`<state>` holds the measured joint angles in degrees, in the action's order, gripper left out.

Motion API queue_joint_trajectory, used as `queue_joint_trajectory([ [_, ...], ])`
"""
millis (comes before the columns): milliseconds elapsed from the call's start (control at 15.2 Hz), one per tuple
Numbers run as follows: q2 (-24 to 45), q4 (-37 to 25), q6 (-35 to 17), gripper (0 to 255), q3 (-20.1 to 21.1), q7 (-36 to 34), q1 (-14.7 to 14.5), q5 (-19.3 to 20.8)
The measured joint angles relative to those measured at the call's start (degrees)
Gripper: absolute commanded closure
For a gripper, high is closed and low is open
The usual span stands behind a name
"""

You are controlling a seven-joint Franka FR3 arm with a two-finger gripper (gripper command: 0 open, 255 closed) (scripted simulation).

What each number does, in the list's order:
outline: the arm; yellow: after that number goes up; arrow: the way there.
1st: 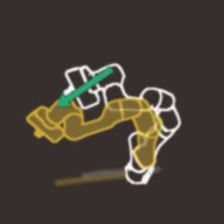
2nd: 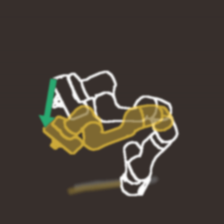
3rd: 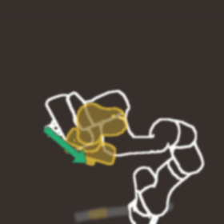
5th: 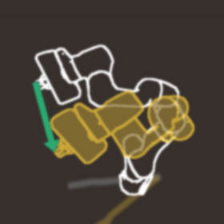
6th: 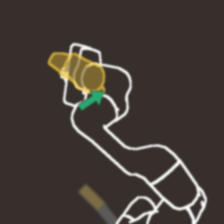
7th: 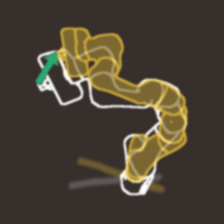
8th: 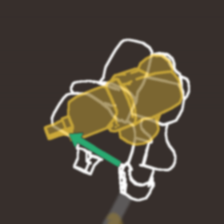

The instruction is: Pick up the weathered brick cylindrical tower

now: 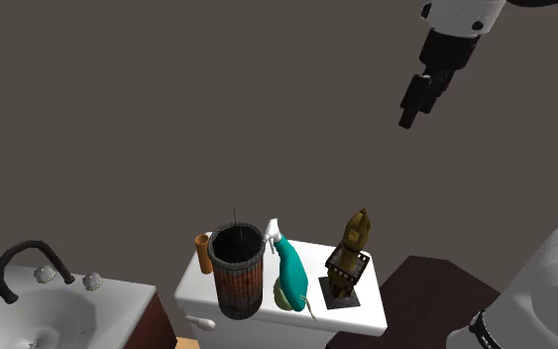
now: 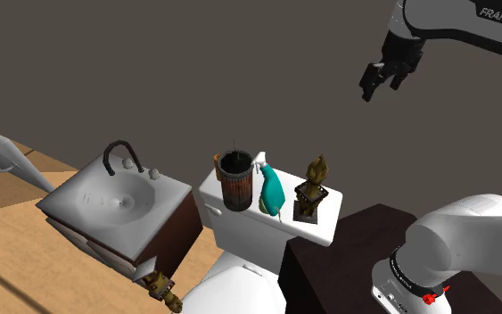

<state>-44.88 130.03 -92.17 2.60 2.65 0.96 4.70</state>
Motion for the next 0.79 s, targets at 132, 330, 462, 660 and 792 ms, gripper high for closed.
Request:
queue_joint_trajectory([
  [132,0.35,0.09,-0.43,0,0.52,-0.46,-0.27,-0.39],
  [330,1.97,0.99,-2.98,0,2.70,-2.25,-1.53,-2.08],
  [462,3.50,1.70,-5.27,0,4.33,-3.55,-2.45,-3.27],
  [660,5.99,2.27,-8.53,0,6.75,-5.39,-3.78,-4.89],
  [792,7.47,2.93,-10.86,0,8.45,-6.67,-4.72,-5.94],
])
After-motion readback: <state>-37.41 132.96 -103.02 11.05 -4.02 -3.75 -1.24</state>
